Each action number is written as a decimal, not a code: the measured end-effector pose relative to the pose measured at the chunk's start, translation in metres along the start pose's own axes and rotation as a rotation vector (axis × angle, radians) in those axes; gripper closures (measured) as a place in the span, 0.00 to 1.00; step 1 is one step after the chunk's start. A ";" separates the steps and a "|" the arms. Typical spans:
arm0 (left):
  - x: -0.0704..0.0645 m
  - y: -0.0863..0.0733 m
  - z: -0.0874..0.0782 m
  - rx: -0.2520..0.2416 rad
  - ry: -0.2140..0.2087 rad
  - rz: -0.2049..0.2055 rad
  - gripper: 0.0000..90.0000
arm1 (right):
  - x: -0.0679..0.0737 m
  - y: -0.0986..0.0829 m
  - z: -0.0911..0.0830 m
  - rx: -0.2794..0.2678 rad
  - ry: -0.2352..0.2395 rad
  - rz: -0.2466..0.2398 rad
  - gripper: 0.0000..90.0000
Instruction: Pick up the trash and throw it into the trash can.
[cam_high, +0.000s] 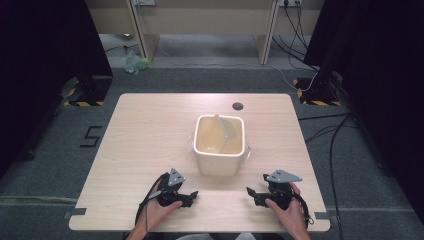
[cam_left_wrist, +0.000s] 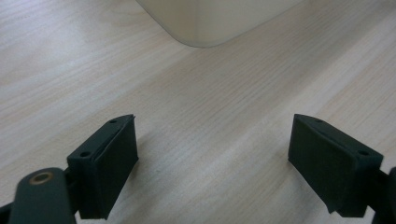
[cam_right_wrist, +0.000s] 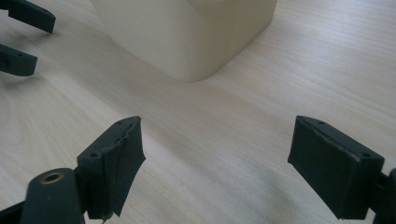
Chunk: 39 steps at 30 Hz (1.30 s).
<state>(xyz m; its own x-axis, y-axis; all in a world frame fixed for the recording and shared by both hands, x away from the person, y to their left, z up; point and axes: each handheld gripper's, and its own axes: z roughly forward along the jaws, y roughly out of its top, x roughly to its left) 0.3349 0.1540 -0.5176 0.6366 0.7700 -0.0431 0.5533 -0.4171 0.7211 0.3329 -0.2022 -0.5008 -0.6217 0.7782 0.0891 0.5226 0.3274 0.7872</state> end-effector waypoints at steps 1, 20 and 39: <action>0.000 0.000 0.000 0.000 0.000 0.000 0.17 | 0.000 0.000 0.000 0.000 0.000 0.000 0.20; 0.001 -0.012 -0.006 -0.030 0.008 0.022 0.15 | -0.009 -0.024 -0.007 0.076 -0.034 0.013 0.17; 0.001 -0.012 -0.005 -0.027 0.007 0.024 0.13 | -0.003 -0.024 -0.005 0.114 -0.082 -0.061 0.14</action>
<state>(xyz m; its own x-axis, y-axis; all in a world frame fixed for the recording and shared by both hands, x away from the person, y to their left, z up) 0.3263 0.1620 -0.5225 0.6456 0.7634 -0.0206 0.5229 -0.4223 0.7404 0.3194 -0.2145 -0.5171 -0.6070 0.7947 -0.0107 0.5508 0.4304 0.7151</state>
